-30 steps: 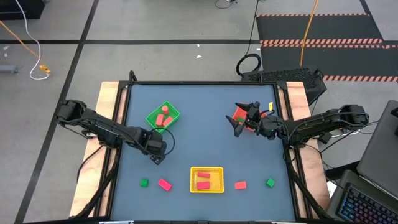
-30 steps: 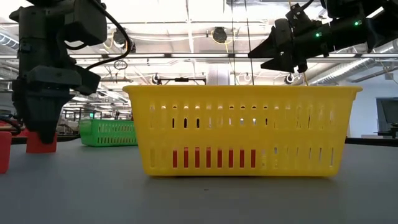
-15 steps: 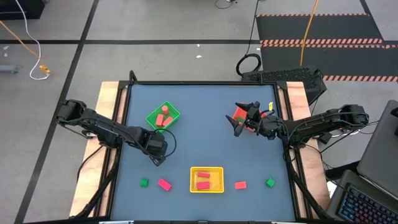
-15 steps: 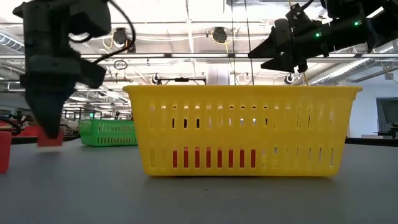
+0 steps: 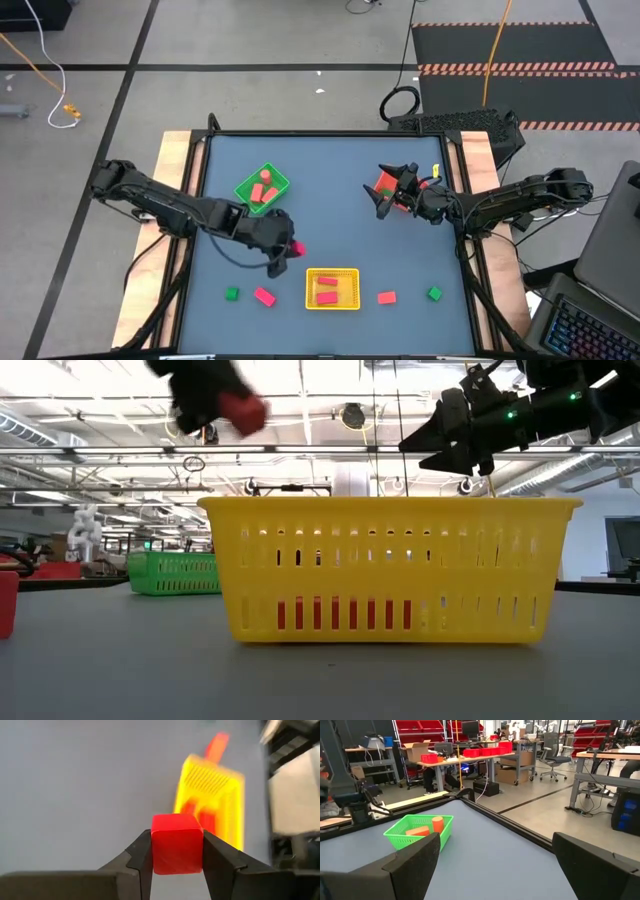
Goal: Sort & place blocks by color
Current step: Put the red block into the green bin
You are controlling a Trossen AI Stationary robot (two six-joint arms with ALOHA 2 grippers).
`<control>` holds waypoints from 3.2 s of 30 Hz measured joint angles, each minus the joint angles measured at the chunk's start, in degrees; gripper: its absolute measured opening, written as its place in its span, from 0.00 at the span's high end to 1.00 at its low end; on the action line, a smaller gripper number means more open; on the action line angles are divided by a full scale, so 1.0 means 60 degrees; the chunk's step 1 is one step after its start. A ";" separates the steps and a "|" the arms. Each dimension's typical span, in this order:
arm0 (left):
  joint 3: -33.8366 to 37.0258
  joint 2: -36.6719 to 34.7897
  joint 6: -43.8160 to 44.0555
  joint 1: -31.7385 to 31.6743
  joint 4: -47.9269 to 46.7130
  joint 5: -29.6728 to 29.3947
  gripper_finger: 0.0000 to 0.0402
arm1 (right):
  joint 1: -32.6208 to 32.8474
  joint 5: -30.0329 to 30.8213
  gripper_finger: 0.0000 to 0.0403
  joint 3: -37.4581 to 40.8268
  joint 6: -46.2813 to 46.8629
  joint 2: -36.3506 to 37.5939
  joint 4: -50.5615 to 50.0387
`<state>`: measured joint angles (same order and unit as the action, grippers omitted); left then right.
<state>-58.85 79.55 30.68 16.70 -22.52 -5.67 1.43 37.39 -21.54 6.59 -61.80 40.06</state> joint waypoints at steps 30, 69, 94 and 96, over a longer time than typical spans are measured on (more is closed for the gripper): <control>0.0047 0.4414 -0.3665 0.0490 0.7412 0.0102 0.62 | 0.0136 0.0000 0.06 0.0004 0.0052 0.0097 0.0920; 0.0038 0.1689 -0.1241 0.3147 -0.2178 0.0702 0.44 | -0.0119 -0.0040 0.06 0.0004 -0.0292 0.0080 0.0670; 0.0066 0.3235 -0.2866 0.3034 -0.2199 0.0611 0.68 | -0.0120 -0.0007 0.06 0.0004 -0.0289 0.0080 0.0755; 0.0066 0.2814 -0.2922 0.2900 -0.2139 0.0470 0.68 | -0.0120 -0.0007 0.06 0.0004 -0.0317 0.0080 0.0757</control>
<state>-58.46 96.43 13.15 34.10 -35.35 -2.85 0.71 37.34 -21.52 4.69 -61.32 44.60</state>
